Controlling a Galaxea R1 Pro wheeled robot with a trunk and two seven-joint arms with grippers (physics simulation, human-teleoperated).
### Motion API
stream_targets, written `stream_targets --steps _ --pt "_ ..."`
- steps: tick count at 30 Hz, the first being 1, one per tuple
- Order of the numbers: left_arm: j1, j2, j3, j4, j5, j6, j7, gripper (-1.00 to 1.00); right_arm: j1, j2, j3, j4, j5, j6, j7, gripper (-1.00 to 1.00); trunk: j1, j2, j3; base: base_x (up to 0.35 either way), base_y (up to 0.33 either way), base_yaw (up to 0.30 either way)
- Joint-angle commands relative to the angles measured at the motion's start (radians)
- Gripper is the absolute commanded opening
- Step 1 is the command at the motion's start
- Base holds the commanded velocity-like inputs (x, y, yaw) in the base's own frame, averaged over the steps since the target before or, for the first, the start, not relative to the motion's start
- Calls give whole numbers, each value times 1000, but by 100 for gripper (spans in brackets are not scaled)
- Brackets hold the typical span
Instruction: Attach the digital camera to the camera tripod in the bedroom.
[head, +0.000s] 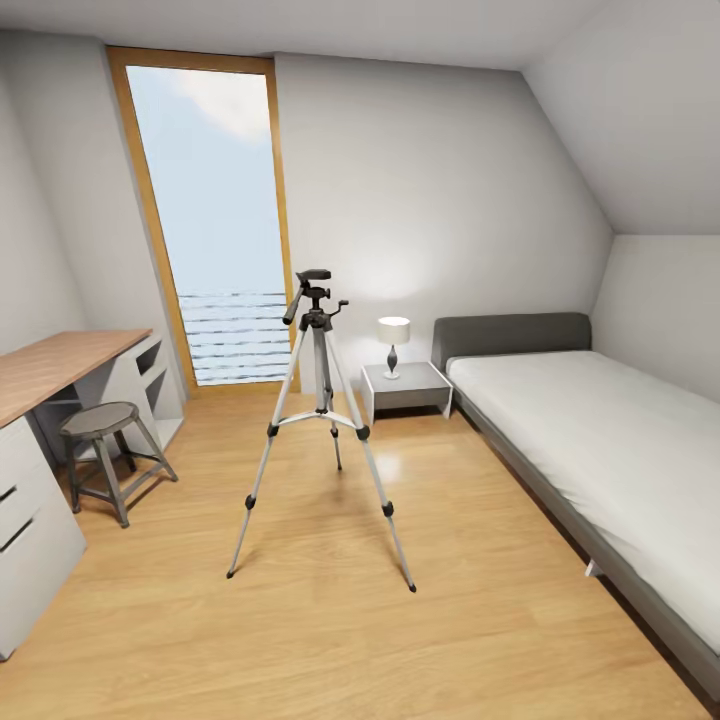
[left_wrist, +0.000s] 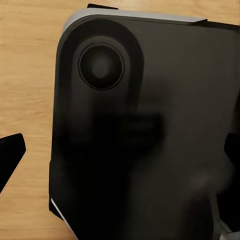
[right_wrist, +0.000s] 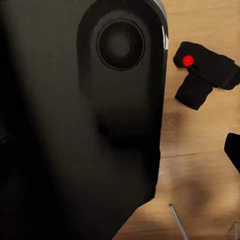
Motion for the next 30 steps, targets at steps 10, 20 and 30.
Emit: stream_targets --steps 10,20,30 --pt "0 -1 3 -2 9 -2 0 100 0 1 0 -1 1 -1 -1 100 0 0 -1 0 215 0" --pt "0 -1 4 -2 11 -2 0 100 0 1 0 -1 0 -10 -1 100 0 0 -1 0 314 0" --pt "0 -1 4 -2 12 -2 0 100 0 3 -6 0 -8 -70 0 100 0 0 -1 0 214 -3"
